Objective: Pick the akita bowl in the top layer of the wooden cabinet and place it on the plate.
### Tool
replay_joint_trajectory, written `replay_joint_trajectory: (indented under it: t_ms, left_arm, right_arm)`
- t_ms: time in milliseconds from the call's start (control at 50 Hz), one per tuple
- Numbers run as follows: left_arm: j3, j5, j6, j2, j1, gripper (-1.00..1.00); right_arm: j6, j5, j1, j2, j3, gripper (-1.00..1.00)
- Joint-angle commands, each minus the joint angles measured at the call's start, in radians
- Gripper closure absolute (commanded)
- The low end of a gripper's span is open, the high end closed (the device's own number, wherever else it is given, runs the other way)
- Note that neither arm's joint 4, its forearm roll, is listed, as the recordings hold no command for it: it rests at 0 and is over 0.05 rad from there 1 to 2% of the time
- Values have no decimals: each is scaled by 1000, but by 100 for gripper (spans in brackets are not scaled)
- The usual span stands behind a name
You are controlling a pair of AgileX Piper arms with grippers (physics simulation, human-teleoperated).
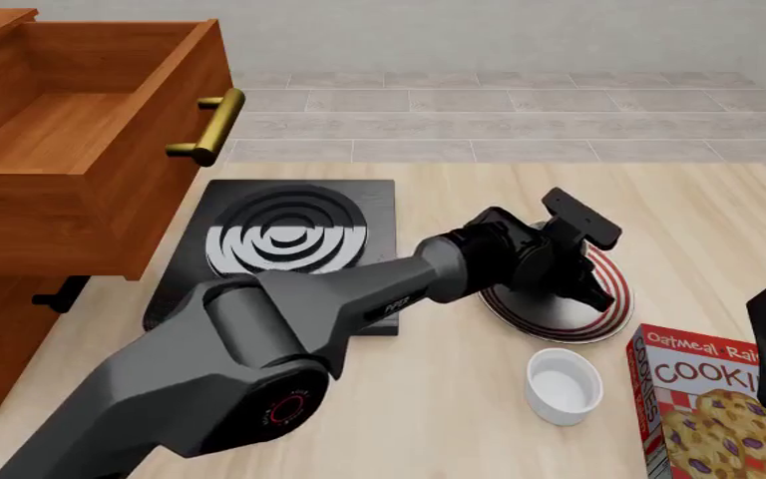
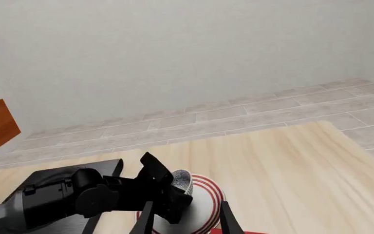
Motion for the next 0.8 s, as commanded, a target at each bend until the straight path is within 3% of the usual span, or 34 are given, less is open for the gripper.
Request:
replay_joint_trajectory:
  t_ms: [20, 40, 60, 420, 800]
  left_arm:
    - [-48, 36, -6, 59, -8, 100]
    - [-50, 38, -8, 60, -9, 100]
    - [-45, 36, -11, 57, -10, -100]
    - [-62, 59, -1, 45, -11, -100]
    - [-153, 138, 38, 46, 20, -100]
  right_arm:
    - [1, 0, 1, 0, 0, -100]
    - [2, 0, 1, 0, 0, -100]
    - [1, 0, 0, 0, 0, -100]
    - [0, 3, 4, -1, -2, -100]
    - [-5, 1, 12, -2, -2, -100]
